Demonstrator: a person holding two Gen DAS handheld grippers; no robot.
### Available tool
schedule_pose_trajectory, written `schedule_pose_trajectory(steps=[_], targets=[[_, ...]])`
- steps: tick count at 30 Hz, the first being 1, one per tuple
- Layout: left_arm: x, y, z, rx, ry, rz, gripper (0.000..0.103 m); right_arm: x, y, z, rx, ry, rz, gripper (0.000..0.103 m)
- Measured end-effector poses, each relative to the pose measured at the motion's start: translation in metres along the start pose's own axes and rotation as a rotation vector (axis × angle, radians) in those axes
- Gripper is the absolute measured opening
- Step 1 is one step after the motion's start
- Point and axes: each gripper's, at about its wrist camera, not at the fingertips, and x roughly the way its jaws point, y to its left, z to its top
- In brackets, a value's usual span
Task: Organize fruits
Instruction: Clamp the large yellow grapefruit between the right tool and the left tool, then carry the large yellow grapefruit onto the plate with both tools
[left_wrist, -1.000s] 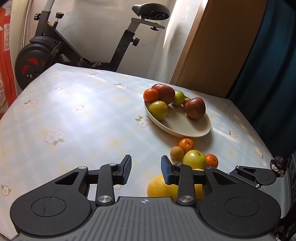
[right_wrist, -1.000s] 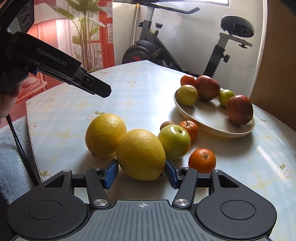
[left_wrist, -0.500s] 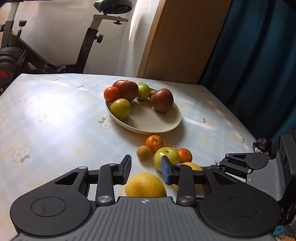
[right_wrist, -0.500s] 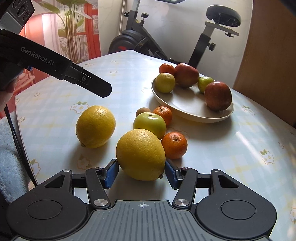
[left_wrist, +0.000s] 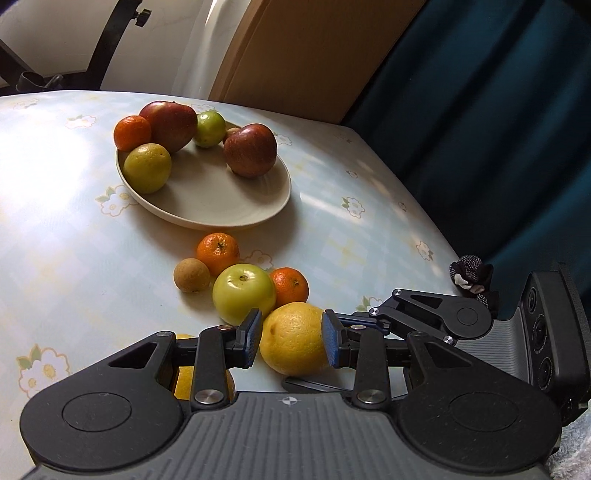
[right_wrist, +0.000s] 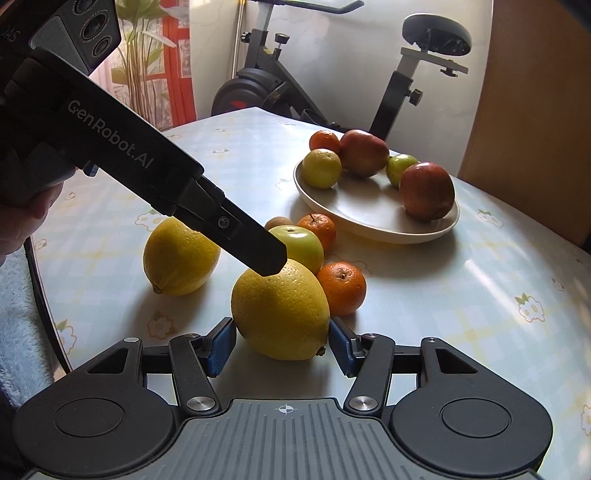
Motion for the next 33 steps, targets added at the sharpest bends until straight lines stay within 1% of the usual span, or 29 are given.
schedule_pose_trajectory(steps=[7, 12, 14, 20, 33], targets=[[0.010, 0.006, -0.003, -0.047, 0.018, -0.049, 0.038, -0.004, -0.007, -0.007, 0.070, -0.033, 0.014, 0.052], [0.014, 0.005, -0.001, -0.042, 0.017, -0.049, 0.038, -0.011, -0.013, -0.015, 0.126, -0.068, 0.028, 0.051], [0.015, 0.003, 0.000, -0.039, 0.016, -0.050, 0.039, -0.012, -0.015, -0.017, 0.139, -0.078, 0.036, 0.049], [0.016, 0.004, 0.000, -0.039, 0.006, -0.049, 0.039, -0.011, -0.018, -0.021, 0.178, -0.107, 0.055, 0.049], [0.018, 0.000, 0.000, -0.014, 0.009, -0.044, 0.043, -0.011, -0.020, -0.027, 0.238, -0.128, 0.071, 0.049]])
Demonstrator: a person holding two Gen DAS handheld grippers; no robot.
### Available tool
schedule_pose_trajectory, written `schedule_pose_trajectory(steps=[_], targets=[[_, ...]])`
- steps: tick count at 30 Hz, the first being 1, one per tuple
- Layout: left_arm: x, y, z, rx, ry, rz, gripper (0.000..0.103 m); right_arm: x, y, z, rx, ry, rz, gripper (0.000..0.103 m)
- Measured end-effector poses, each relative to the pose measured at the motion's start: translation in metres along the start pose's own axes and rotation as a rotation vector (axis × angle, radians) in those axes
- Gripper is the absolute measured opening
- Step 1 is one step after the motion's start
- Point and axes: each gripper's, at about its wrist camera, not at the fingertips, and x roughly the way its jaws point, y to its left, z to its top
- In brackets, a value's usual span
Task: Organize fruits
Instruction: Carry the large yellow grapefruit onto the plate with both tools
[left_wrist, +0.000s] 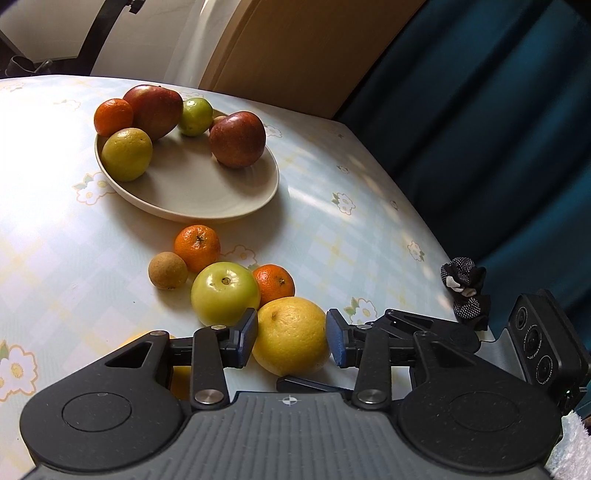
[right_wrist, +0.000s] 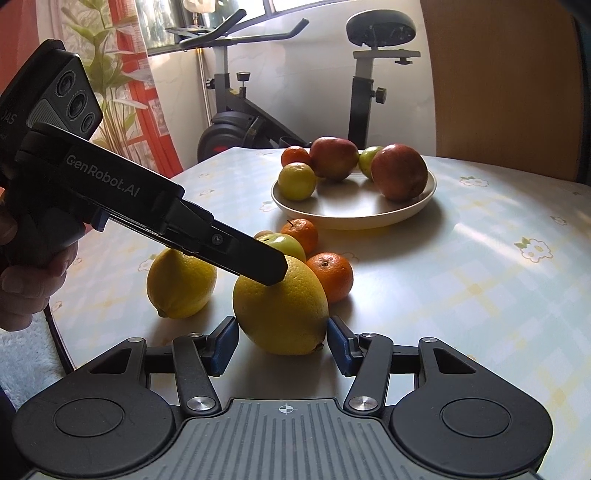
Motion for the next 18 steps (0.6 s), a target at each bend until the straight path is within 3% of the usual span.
schedule_pose_trajectory(steps=[9, 18], targets=[[-0.007, 0.002, 0.004, -0.023, -0.024, -0.029, 0.043, -0.008, 0.000, 0.006, 0.041, -0.052, 0.009, 0.049], [-0.032, -0.013, 0.041, 0.055, -0.131, -0.010, 0.043, -0.010, -0.008, 0.058, 0.005, -0.102, 0.002, 0.049]])
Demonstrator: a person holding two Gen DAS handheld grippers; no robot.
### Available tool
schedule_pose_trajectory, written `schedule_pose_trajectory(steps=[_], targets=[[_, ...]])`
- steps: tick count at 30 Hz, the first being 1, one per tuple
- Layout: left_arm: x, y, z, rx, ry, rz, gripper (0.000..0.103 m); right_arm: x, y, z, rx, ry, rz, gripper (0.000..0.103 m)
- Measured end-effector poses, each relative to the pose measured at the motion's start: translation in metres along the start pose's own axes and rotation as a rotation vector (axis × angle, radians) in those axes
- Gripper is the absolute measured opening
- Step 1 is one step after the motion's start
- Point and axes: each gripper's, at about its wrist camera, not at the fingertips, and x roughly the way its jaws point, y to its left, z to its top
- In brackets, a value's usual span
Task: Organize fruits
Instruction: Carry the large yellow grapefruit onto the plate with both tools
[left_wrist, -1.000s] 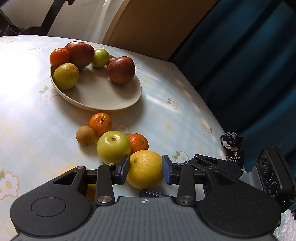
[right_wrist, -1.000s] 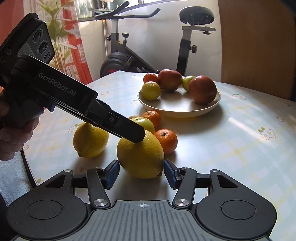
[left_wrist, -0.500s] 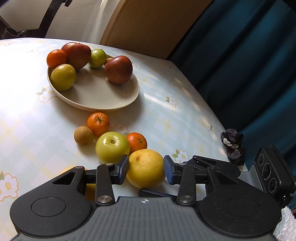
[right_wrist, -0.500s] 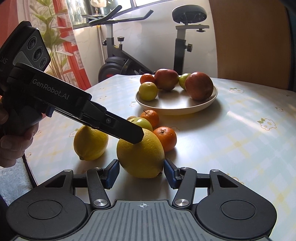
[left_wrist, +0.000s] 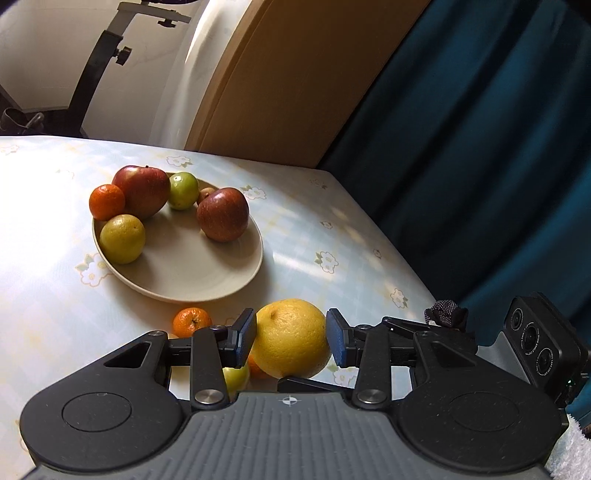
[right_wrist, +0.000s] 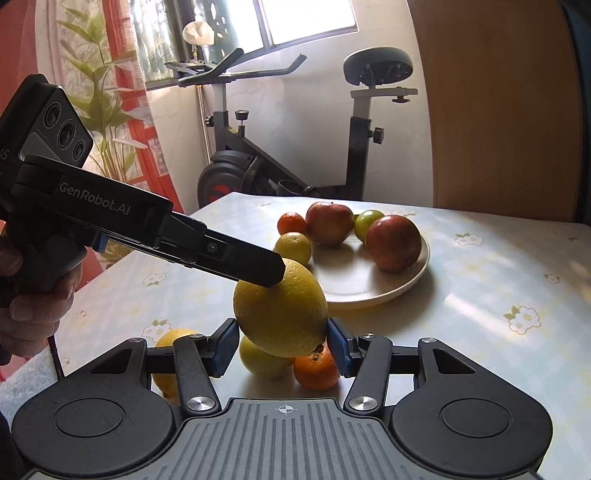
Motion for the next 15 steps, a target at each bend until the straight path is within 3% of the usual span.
schedule_pose_trajectory(steps=[8, 15], targets=[[0.016, 0.027, 0.056, -0.038, 0.001, 0.047, 0.043, 0.055, -0.026, 0.047, 0.037, 0.006, 0.035, 0.049], [0.053, 0.057, 0.082, -0.031, 0.060, 0.134, 0.042, 0.112, -0.046, 0.057, 0.121, 0.063, 0.016, 0.049]])
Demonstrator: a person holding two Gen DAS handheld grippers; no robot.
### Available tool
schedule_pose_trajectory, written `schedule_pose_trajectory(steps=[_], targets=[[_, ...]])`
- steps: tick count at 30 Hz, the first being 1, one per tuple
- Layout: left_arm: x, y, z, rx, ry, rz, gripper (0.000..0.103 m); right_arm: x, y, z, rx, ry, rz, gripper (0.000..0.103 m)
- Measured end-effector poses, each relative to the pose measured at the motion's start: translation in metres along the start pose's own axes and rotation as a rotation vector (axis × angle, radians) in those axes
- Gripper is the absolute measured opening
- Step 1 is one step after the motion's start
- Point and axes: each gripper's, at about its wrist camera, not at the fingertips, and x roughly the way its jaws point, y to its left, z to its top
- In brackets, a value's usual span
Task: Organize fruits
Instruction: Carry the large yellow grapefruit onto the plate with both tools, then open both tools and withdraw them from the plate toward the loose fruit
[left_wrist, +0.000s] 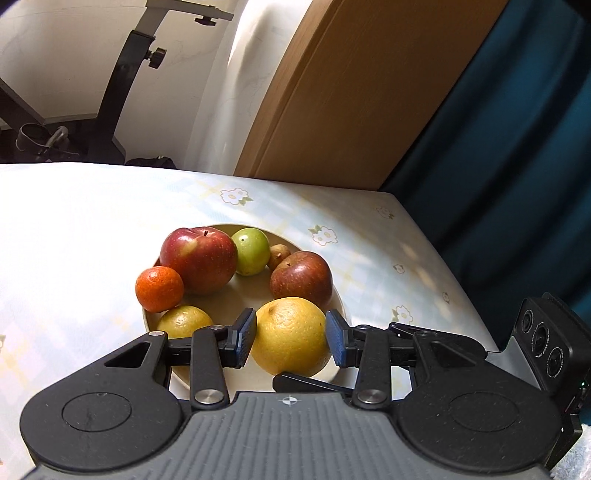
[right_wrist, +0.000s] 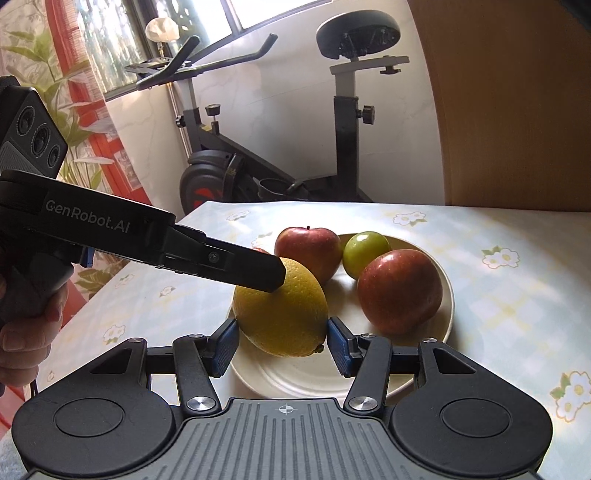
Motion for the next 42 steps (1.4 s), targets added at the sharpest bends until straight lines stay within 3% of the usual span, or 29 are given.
schedule_pose_trajectory(steps=[10, 13, 23, 30, 42], targets=[[0.029, 0.022, 0.015, -0.029, 0.037, 0.008, 0.041, 0.036, -0.016, 0.004, 0.073, 0.023, -0.071, 0.047], [0.022, 0.025, 0.017, -0.040, 0.012, 0.001, 0.041, 0.039, -0.016, 0.007, 0.102, 0.014, -0.084, 0.047], [-0.009, 0.040, 0.011, -0.068, -0.062, 0.012, 0.041, 0.042, -0.001, 0.009, -0.004, -0.013, -0.180, 0.047], [-0.019, 0.044, -0.002, -0.058, -0.066, 0.043, 0.041, 0.041, 0.000, 0.013, 0.023, -0.007, -0.181, 0.048], [-0.045, 0.030, -0.015, -0.011, -0.106, 0.157, 0.041, -0.004, 0.011, 0.002, 0.005, -0.139, -0.146, 0.049]])
